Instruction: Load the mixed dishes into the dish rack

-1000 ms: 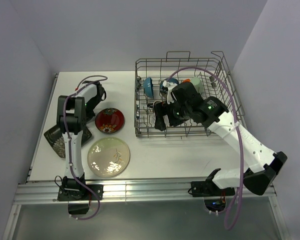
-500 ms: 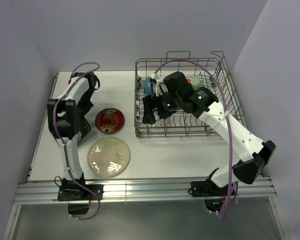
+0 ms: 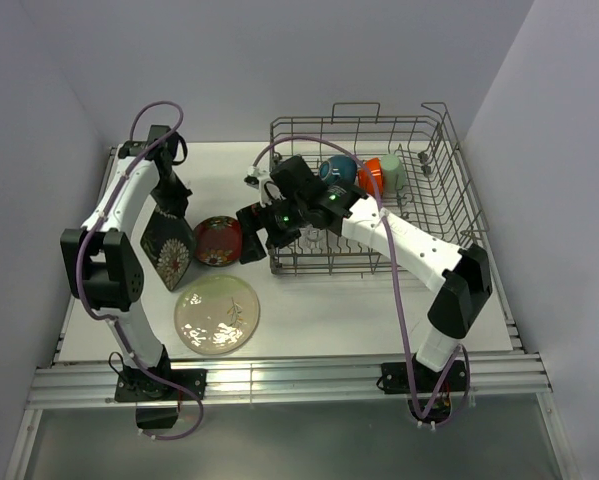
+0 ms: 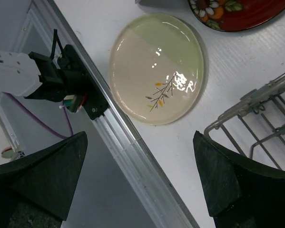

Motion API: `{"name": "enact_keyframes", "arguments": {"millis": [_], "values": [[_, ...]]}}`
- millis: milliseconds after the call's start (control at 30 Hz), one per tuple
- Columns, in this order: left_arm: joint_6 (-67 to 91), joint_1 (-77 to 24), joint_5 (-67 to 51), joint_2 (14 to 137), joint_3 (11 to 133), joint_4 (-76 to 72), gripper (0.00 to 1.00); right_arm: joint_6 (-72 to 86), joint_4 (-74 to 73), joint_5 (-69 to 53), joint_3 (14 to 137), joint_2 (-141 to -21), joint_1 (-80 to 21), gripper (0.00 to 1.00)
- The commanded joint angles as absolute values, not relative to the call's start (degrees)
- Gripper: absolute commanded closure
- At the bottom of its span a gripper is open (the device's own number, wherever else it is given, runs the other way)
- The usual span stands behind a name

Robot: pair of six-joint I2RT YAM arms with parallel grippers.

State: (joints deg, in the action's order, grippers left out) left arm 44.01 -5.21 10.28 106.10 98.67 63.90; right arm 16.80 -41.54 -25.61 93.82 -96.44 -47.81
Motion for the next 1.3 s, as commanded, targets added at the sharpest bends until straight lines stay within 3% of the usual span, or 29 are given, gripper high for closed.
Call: {"name": "enact_keyframes", "arguments": {"millis": [0, 233, 533, 767, 1133, 1267], "values": [[43.2, -4.2, 7.8, 100.3, 96.0, 62.6, 1.00, 18.0, -36.5, -28.1, 95.5, -96.3, -48.4, 0.00], [42.8, -3.9, 4.9, 95.1, 94.8, 62.1, 1.00, 21.1, -31.3, -29.9, 94.4, -97.7, -48.9, 0.00], [43.5, -3.7, 4.9, 92.3, 105.2, 66.0, 1.00, 25.6, -35.2, -29.4, 103.0, -97.9, -48.4, 0.00], [44.6, -3.7, 3.7, 89.7, 107.1, 66.9, 1.00, 29.9, -34.7, -32.3, 101.7, -96.9, -45.9, 0.00], [49.0, -3.6, -12.6, 87.5, 119.8, 66.2, 1.00, 54.7, -19.1, -47.4, 93.7, -90.7, -35.5, 0.00], [52.2, -3.6, -17.8, 86.2, 121.5, 63.5, 1.00, 68.1, -4.1, -49.6, 85.9, -87.0, -34.7, 0.00]]}}
